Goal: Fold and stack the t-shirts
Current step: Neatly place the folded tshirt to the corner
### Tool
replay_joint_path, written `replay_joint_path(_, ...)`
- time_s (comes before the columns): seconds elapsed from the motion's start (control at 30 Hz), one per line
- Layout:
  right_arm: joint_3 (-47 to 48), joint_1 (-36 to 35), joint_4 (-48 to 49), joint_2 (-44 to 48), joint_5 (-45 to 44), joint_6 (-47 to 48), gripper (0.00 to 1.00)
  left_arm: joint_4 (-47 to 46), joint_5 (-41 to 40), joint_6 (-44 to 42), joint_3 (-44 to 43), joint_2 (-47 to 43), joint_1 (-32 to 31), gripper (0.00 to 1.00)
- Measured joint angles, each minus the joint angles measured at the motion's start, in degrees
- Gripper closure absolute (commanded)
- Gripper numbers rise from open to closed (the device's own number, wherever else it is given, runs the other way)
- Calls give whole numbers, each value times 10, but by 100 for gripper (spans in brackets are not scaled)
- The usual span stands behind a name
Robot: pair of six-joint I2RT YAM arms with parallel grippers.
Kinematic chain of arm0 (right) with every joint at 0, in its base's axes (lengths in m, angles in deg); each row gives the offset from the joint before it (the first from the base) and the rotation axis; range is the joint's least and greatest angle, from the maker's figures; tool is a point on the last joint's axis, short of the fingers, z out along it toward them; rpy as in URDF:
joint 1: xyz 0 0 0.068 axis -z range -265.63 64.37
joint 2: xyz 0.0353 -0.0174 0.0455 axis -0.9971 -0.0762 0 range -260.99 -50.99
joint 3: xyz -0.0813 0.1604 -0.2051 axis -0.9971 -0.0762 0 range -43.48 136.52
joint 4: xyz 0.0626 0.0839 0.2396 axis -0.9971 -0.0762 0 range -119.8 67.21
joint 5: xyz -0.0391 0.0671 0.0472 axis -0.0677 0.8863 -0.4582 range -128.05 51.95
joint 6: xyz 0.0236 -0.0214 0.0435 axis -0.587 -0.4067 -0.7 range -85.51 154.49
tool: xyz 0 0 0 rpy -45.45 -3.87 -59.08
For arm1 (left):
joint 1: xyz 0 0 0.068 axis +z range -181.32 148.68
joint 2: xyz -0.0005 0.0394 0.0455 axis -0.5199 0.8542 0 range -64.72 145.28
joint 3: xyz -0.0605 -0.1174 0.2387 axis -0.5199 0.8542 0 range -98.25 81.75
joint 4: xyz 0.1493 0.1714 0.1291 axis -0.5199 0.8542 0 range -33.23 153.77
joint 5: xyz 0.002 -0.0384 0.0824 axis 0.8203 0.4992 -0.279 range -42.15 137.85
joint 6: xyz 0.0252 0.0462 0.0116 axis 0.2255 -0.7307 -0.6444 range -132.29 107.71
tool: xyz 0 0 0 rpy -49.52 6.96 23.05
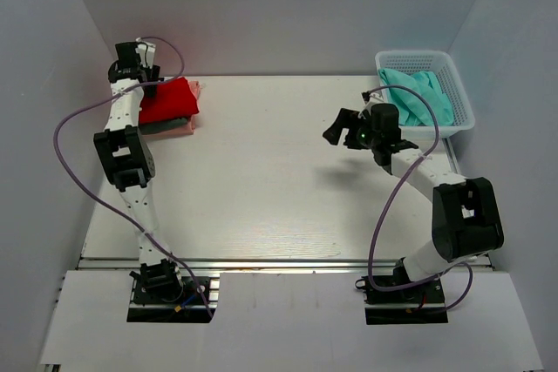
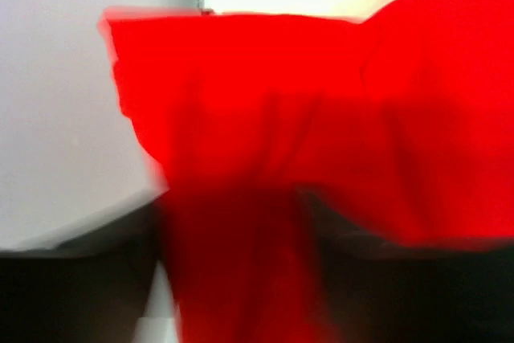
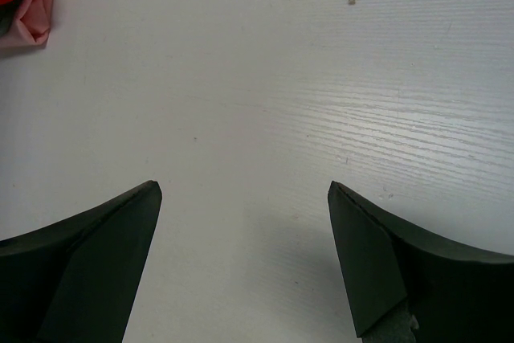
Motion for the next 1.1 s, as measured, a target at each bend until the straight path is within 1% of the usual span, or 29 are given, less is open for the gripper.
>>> replay_joint_path(0.03,3,0,0,-4,2,0,10,-3,-21,8,-6,16,2,0)
replay_joint_path(0.17,12,0,-6,-14,10,0,10,-7,-62,27,-19,33,7,0)
replay_joint_path(0.3,12,0,-7,-14,21,0,10,-9,-66,64,-21,23,7,0)
replay_joint_path(0.4,12,0,-5,-14,30,0,10,-11,-35,94,2,-7,7,0)
replay_joint_path(0.6,4,0,3,-4,43,-1,10,-24,63,142,37,-80,0,0)
replay_joint_path(0.63,1,-1,4,-1,45,-2,10,-29,87,147,39,-87,-2,3)
replay_joint_path(0.7,-5,0,5,5,45,-2,10,-36,148,160,48,-100,-7,13)
replay_joint_path(0.73,-8,0,5,7,45,-2,10,-41,177,165,55,-104,-9,20)
replay_joint_path(0.77,-9,0,5,8,45,-2,10,-48,210,169,67,-108,-12,31)
replay_joint_path(0.83,-10,0,6,8,45,-2,10,-68,266,179,103,-113,-16,44)
replay_joint_path(0.87,-12,0,6,8,45,-2,10,-75,289,183,121,-113,-18,55)
replay_joint_path(0.93,-15,0,5,8,45,-2,10,-83,333,193,160,-112,-21,67)
replay_joint_path(0.97,-16,0,4,8,45,-2,10,-83,350,198,172,-107,-24,78)
replay_joint_path(1.07,-16,0,4,8,45,-2,10,-93,400,216,202,-97,-28,90)
replay_joint_path(1.1,-16,0,4,8,45,-2,10,-104,414,222,219,-97,-29,90)
